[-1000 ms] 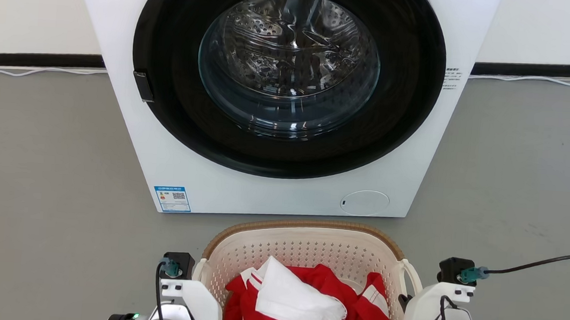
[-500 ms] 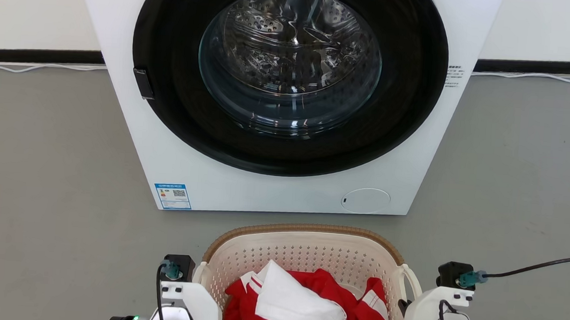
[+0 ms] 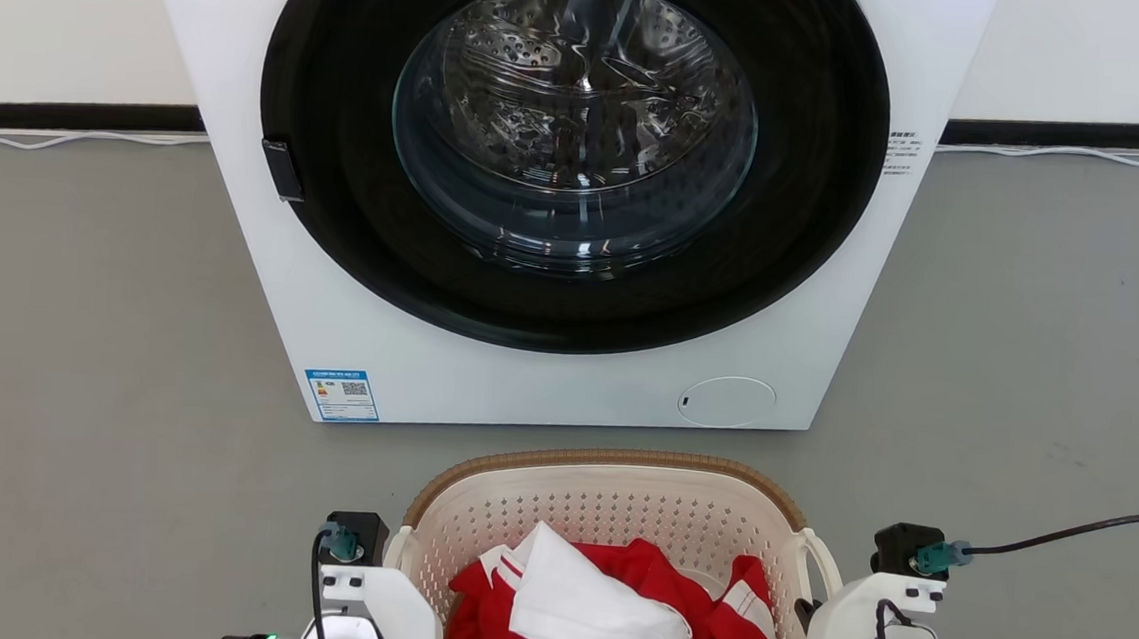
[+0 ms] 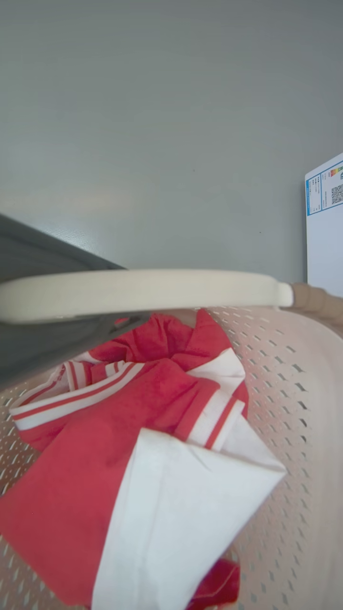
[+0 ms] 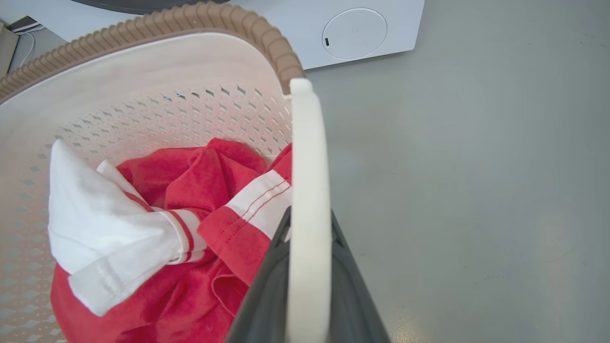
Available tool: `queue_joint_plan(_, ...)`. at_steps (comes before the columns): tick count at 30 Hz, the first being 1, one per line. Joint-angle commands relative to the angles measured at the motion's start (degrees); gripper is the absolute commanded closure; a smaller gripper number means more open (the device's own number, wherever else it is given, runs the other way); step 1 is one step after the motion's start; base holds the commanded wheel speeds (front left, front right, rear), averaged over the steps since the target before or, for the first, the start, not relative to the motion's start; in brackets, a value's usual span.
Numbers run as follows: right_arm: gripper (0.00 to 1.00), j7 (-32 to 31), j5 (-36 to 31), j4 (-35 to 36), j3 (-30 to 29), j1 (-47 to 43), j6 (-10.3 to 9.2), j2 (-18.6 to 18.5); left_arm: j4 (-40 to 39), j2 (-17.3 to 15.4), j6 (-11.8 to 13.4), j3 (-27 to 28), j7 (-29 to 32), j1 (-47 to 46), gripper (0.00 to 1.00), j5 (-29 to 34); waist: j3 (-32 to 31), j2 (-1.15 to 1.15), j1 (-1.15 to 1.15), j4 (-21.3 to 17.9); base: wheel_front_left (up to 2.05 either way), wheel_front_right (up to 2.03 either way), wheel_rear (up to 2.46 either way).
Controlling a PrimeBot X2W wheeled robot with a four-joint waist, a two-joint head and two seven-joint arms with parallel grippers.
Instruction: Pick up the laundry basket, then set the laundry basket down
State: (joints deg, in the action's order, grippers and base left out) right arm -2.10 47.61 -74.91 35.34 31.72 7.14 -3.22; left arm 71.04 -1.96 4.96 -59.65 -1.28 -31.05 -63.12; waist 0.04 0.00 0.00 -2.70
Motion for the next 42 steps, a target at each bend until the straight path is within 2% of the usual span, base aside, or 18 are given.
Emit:
queue_joint_plan(1,1.00,0.5,0.2,1.0,0.5,1.1,0.35,0.3,-0.2,-0.9,-0.5,0.6,-0.7,-1.6,1.00,-0.3,0.0,0.00,0.00,0.0,0.00,0.00,0.00)
queue_joint_plan(31,1.00,0.7,-0.5,1.0,-0.5,1.5,0.35,0.3,0.1,-0.9,-0.3,-2.5,-1.5,-2.7,1.00,-3.4,0.5,0.00,0.00,0.2,0.00,0.00,0.00)
queue_joint_plan(42,1.00,2.4,0.9,2.0,1.6,3.0,0.35,0.3,0.3,-0.9,0.0,-3.4,-2.8,-4.6,1.00,-4.0,4.0,0.00,0.00,-0.1,0.00,0.00,0.00)
